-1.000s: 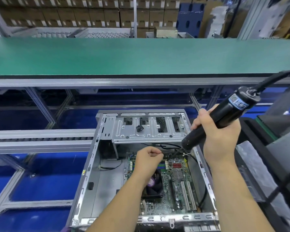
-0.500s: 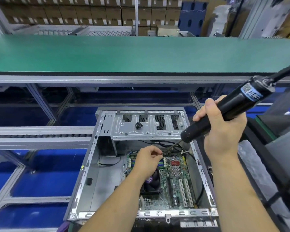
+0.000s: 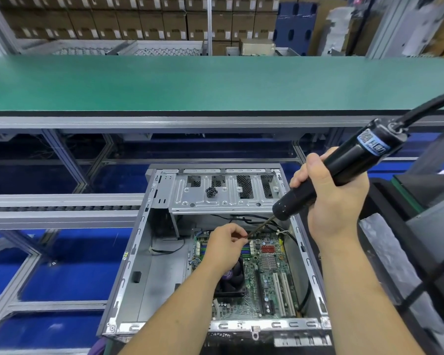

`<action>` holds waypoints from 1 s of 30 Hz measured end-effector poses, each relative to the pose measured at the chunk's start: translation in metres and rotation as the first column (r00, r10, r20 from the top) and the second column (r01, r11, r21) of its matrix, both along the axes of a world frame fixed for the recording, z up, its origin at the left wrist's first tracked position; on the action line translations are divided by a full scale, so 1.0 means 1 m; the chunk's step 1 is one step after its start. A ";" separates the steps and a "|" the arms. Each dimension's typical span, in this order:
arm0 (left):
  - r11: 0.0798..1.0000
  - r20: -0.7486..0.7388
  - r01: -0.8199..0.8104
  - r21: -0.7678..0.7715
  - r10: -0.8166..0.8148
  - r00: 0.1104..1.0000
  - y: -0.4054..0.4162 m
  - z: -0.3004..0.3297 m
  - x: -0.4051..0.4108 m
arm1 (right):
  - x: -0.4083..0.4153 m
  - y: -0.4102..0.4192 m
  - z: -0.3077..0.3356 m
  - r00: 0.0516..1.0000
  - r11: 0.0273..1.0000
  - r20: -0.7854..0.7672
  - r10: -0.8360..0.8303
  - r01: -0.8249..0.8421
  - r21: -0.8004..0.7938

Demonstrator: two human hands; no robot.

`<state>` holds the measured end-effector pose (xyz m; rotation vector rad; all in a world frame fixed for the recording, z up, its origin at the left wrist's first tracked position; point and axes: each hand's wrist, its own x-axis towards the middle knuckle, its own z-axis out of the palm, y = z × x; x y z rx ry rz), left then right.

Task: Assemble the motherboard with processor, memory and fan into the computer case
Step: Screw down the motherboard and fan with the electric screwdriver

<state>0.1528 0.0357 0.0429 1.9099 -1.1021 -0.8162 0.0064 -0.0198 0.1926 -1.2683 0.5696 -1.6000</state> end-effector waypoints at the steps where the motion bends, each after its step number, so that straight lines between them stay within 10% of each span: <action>1: 1.000 0.014 0.006 0.004 -0.006 1.000 0.000 -0.001 0.000 | 0.000 0.000 0.000 1.000 1.000 -0.009 0.002 -0.002 -0.008; 30: 0.910 0.515 0.367 0.192 -0.412 0.751 -0.031 -0.022 -0.036 | -0.007 -0.004 -0.028 0.927 0.999 -0.375 -0.028 0.018 -0.030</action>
